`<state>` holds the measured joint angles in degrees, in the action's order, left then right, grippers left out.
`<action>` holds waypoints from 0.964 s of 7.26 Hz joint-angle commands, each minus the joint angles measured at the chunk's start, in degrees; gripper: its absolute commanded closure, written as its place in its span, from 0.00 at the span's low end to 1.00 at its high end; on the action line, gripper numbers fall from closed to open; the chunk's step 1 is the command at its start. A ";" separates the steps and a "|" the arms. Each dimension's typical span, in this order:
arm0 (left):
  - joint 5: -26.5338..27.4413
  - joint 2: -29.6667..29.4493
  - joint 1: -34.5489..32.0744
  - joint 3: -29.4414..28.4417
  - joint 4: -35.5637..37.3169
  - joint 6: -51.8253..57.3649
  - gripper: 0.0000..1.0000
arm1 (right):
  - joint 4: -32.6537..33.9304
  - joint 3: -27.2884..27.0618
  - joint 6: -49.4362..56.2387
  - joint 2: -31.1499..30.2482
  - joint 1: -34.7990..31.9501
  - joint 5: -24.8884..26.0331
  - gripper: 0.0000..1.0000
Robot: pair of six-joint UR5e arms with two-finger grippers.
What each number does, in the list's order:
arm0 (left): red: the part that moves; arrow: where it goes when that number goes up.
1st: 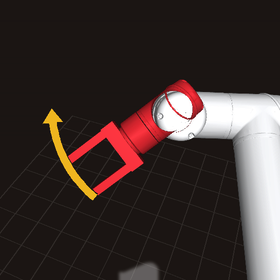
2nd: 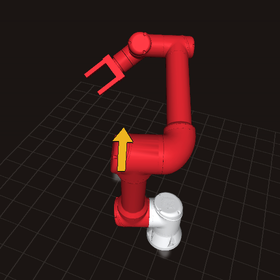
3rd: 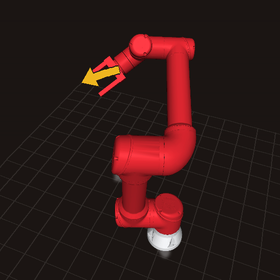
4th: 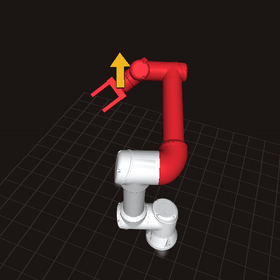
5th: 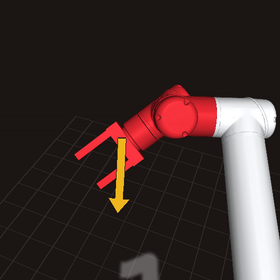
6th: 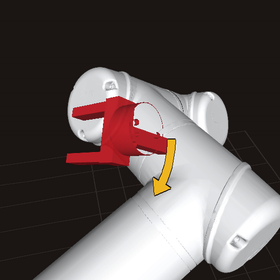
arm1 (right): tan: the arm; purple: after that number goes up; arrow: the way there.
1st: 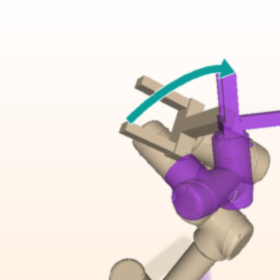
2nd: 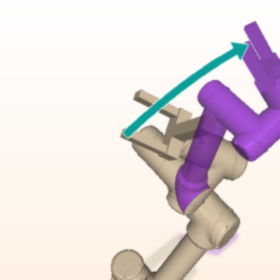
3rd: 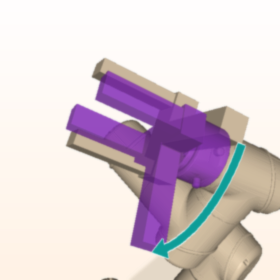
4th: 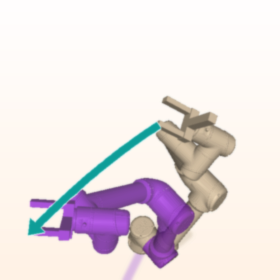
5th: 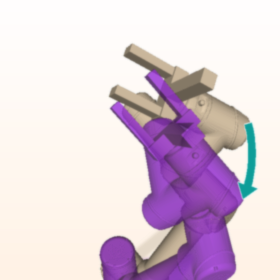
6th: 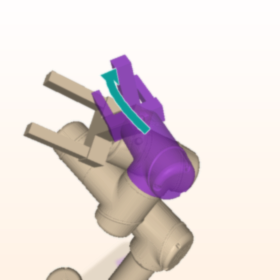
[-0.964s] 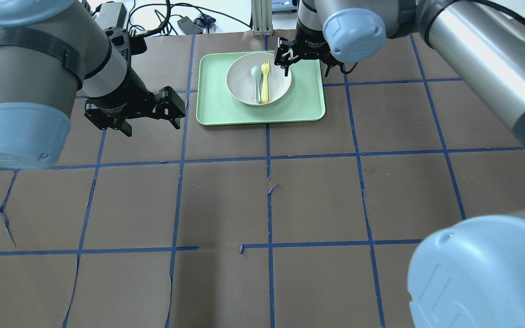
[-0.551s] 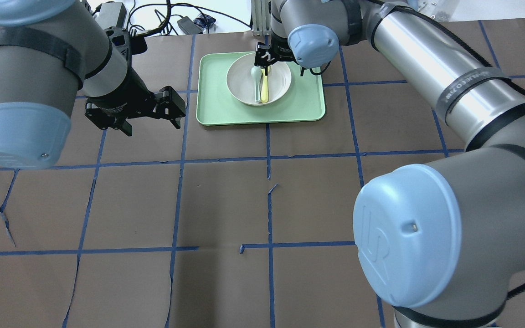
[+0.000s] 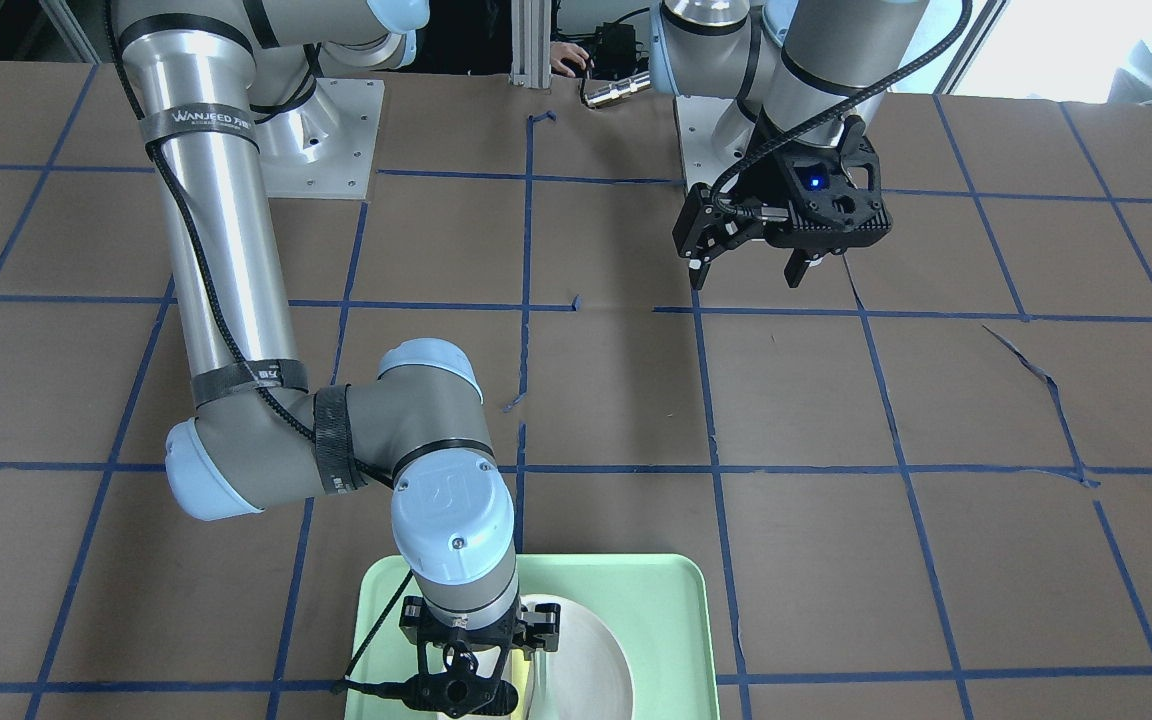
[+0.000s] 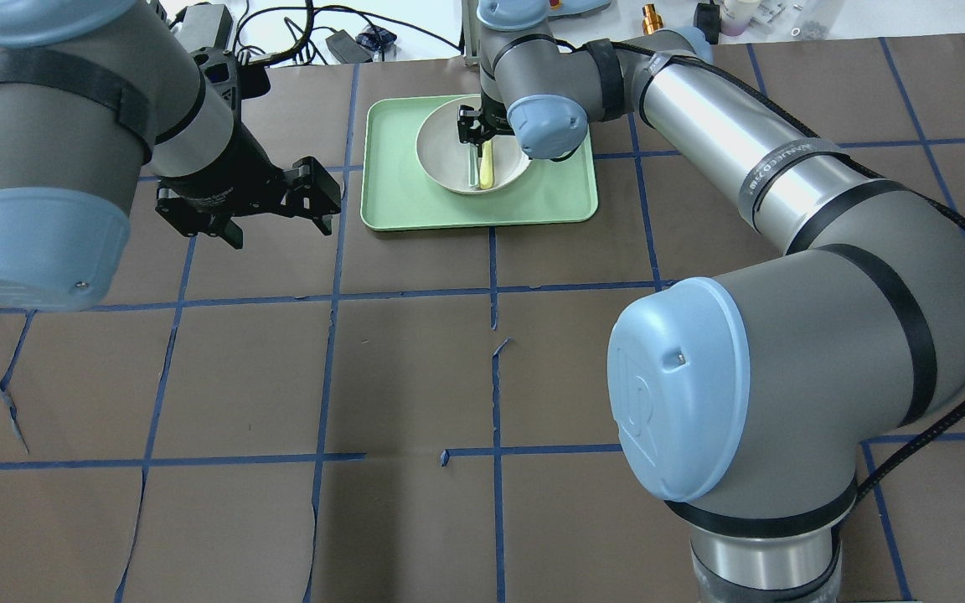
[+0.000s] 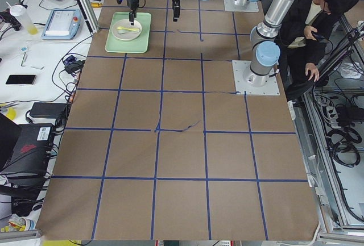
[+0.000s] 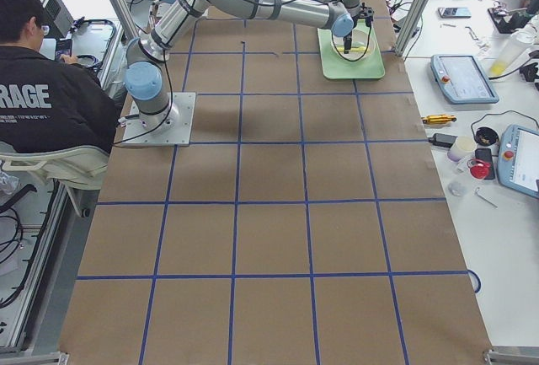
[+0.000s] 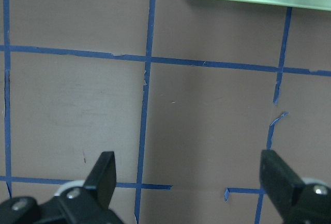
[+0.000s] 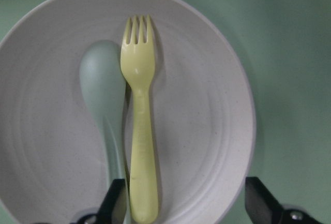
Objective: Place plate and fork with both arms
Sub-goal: 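Reach the right gripper over the plate and grasp the yellow fork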
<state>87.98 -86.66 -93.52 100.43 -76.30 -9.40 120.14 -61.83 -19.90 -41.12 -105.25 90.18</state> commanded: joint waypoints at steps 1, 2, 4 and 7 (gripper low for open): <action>0.00 0.00 0.00 0.03 0.01 0.00 0.00 | 0.96 0.13 -0.31 0.95 -0.31 -0.26 0.32; 0.00 0.00 0.00 -0.06 0.01 0.00 0.00 | 1.93 0.13 -0.31 1.31 -0.57 -0.35 0.32; 0.00 0.00 0.00 -0.06 0.01 0.00 0.00 | 2.46 0.13 -0.31 1.75 -0.75 -0.35 0.32; 0.00 0.00 0.00 -0.06 0.01 0.00 0.00 | 2.55 -0.04 -0.31 2.01 -0.75 -0.44 0.32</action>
<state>87.98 -86.66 -93.52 100.37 -76.29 -9.40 122.65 -61.80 -20.21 -39.22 -105.99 89.80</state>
